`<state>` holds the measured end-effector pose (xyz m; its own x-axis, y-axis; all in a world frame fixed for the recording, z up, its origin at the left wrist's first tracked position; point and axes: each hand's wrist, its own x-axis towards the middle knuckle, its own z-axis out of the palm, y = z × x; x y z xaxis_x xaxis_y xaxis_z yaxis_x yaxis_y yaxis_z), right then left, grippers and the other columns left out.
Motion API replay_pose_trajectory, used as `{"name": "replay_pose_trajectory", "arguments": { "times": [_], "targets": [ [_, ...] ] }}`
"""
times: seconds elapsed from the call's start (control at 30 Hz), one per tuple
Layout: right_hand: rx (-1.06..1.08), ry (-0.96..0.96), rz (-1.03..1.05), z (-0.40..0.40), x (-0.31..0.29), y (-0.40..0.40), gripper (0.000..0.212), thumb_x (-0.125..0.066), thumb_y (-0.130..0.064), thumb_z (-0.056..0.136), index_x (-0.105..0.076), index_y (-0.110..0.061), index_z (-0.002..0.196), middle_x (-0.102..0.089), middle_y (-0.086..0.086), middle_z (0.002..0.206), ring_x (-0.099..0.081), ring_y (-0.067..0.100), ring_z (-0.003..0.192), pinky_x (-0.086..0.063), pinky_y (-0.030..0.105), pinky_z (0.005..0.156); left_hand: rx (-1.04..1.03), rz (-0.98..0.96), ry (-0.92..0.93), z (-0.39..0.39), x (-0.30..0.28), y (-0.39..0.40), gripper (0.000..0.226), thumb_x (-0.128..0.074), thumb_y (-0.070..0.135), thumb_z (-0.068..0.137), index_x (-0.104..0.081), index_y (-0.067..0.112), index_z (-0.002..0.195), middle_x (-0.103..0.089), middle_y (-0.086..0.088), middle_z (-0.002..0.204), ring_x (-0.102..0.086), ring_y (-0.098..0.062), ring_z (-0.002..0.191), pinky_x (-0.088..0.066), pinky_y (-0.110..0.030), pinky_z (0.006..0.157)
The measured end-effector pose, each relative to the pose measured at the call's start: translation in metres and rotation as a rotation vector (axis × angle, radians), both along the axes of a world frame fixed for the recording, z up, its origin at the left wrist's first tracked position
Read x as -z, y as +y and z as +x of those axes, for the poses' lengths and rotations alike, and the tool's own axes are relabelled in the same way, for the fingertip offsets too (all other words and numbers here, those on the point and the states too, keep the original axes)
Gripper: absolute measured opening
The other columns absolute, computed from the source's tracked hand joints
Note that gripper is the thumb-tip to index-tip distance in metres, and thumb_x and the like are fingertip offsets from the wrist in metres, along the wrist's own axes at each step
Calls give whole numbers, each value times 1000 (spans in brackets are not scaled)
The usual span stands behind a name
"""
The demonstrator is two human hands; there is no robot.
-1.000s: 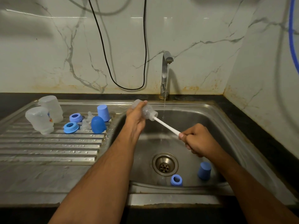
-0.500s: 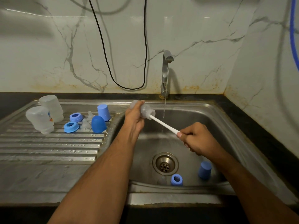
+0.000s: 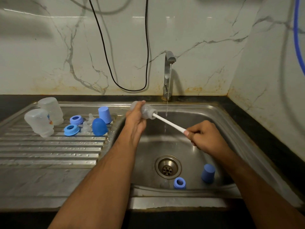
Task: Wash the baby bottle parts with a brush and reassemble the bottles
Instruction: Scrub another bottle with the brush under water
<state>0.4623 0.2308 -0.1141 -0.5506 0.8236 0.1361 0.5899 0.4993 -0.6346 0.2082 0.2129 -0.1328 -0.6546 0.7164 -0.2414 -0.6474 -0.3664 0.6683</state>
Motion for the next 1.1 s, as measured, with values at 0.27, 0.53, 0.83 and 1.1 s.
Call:
{"name": "replay_pose_trajectory", "arguments": {
  "times": [0.27,0.53,0.83,1.1],
  "targets": [
    [-14,-19,-33,6,-6,2,17,-66,-30,97,-79,-19,96,-70,8,68,-69,29,71,-60,45,71,-93,16,-36,-8,-4,-4,22,-74,-3,83,-59,6,97,-60,-12,97,-63,-21,82,-61,-37,64],
    [5,19,-43,7,-4,6,17,-66,-28,97,-79,-18,92,-71,10,68,-65,22,64,-59,42,69,-92,-12,37,-1,-6,-2,24,-76,1,83,-62,7,101,-61,-11,100,-65,-22,89,-61,-42,78],
    [19,54,-63,9,-7,4,16,-65,-23,98,-78,-15,100,-71,13,72,-61,17,62,-53,32,64,-61,17,65,5,-8,0,18,-72,2,86,-59,8,97,-57,-13,104,-60,-24,96,-55,-49,96],
    [37,-95,190,14,-9,-2,20,-60,-35,99,-76,-23,97,-69,2,72,-65,18,69,-58,43,72,116,51,-88,1,-6,-15,55,-75,11,87,-46,2,133,-60,-24,123,-65,-37,108,-60,-54,83]
  ]
}}
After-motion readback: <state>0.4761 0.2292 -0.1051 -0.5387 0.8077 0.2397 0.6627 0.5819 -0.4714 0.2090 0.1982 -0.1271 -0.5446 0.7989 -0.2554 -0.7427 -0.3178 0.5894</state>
